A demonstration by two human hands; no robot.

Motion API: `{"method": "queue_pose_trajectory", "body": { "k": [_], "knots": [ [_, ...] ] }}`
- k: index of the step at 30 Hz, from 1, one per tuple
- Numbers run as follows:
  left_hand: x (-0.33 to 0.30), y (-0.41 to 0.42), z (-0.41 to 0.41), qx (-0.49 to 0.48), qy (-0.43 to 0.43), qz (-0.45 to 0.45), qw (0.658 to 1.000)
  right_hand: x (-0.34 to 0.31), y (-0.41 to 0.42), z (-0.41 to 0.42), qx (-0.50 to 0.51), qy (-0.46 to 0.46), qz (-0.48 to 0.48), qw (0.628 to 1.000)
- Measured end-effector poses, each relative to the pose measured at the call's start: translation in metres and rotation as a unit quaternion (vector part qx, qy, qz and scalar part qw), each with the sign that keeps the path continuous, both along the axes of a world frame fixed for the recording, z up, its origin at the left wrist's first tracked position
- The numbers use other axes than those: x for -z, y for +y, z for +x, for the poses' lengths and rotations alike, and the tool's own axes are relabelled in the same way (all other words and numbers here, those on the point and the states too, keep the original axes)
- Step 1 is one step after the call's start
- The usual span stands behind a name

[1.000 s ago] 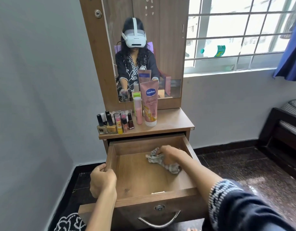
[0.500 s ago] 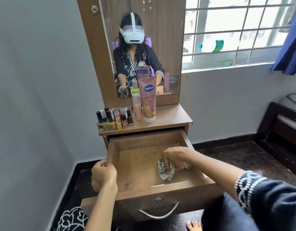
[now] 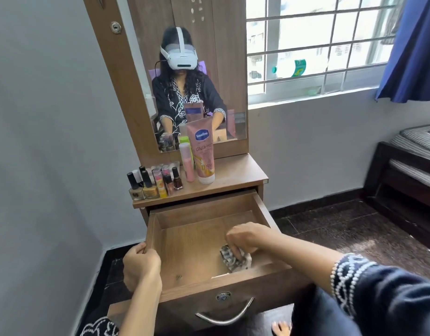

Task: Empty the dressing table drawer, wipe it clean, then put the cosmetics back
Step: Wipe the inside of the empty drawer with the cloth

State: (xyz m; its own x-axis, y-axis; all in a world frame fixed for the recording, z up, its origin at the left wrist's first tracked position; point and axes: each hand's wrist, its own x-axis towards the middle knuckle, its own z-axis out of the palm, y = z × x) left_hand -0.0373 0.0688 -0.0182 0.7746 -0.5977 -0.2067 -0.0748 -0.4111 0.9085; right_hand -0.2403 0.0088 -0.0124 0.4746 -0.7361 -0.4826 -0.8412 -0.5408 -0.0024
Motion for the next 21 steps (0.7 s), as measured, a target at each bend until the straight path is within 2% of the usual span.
{"method": "queue_pose_trajectory", "body": {
  "k": [4,8,12,16,21],
  "knots": [
    [0.001,-0.001,-0.001,0.001,0.004,0.000,1.000,0.011,0.005,0.019,-0.031,-0.023,-0.042,0.998],
    [0.001,0.000,0.001,0.003,0.002,-0.002,1.000,0.019,0.018,0.012,-0.057,-0.033,0.006,0.998],
    [0.001,-0.001,0.000,0.004,0.003,0.002,1.000,0.007,0.008,-0.010,-0.063,0.044,-0.029,0.997],
    [-0.001,-0.001,0.000,0.002,0.008,0.002,1.000,0.000,0.004,0.001,-0.009,-0.023,-0.081,0.996],
    [-0.001,-0.001,0.000,0.001,0.000,0.001,1.000,0.017,0.022,0.008,-0.041,-0.055,-0.022,0.997]
  ]
}}
